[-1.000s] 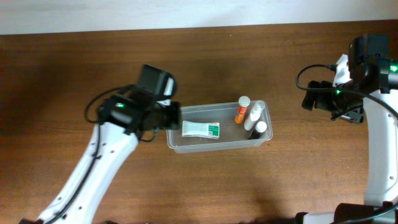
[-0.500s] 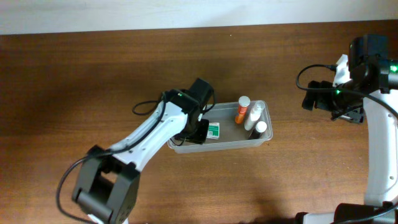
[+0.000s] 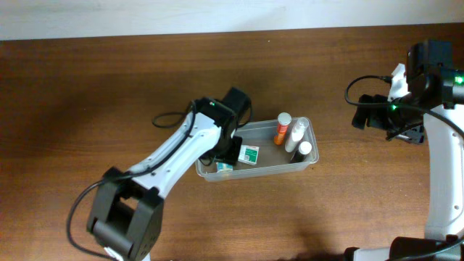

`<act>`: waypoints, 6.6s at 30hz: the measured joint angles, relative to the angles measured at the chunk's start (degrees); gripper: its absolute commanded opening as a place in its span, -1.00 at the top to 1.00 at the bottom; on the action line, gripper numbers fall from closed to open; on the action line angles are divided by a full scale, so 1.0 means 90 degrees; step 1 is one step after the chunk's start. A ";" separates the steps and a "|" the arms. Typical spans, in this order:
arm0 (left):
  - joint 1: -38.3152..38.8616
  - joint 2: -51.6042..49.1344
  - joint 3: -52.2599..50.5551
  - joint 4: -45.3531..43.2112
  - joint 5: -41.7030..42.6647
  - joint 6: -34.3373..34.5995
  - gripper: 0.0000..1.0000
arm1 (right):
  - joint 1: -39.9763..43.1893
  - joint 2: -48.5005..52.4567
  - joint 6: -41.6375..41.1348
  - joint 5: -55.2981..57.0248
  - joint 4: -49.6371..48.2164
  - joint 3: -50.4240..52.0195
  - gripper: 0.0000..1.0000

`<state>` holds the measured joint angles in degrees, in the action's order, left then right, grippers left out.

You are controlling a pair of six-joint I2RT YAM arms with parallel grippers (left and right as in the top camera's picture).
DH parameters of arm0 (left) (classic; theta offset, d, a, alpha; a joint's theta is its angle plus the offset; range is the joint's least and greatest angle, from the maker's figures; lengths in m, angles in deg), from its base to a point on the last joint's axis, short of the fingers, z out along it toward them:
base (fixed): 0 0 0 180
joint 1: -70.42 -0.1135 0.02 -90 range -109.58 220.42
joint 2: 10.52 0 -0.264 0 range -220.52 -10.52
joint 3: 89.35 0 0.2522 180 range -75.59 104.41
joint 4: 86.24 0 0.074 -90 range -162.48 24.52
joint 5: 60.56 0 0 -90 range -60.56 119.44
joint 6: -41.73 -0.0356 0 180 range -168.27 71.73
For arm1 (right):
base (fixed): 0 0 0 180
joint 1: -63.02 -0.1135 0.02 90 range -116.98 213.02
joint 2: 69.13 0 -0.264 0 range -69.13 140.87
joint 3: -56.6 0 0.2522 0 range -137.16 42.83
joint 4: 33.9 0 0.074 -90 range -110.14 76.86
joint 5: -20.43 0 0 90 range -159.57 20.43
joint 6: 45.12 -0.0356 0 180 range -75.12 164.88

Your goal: Pack container

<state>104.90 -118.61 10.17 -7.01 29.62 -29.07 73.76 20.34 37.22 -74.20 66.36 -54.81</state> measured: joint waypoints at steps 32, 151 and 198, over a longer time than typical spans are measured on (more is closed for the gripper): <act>-0.3067 0.4495 -0.0226 -0.0425 -0.1103 -0.0517 -0.99 | -0.0707 -0.1868 0.0554 0.0022 -0.2055 0.1013 -0.93; -0.3104 1.1927 -0.9418 -0.6832 -0.1093 -0.0899 -0.99 | -0.1200 -0.9853 0.0571 0.0245 -0.9165 1.0783 -0.97; -0.3104 1.1929 -0.9420 -0.6829 -0.0952 -0.0996 -0.99 | -0.1200 -0.9853 0.0571 0.0245 -0.9168 1.0783 -0.97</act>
<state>76.97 -11.25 -74.61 -68.47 21.05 -38.03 62.96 -68.33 42.36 -71.99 -16.15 42.23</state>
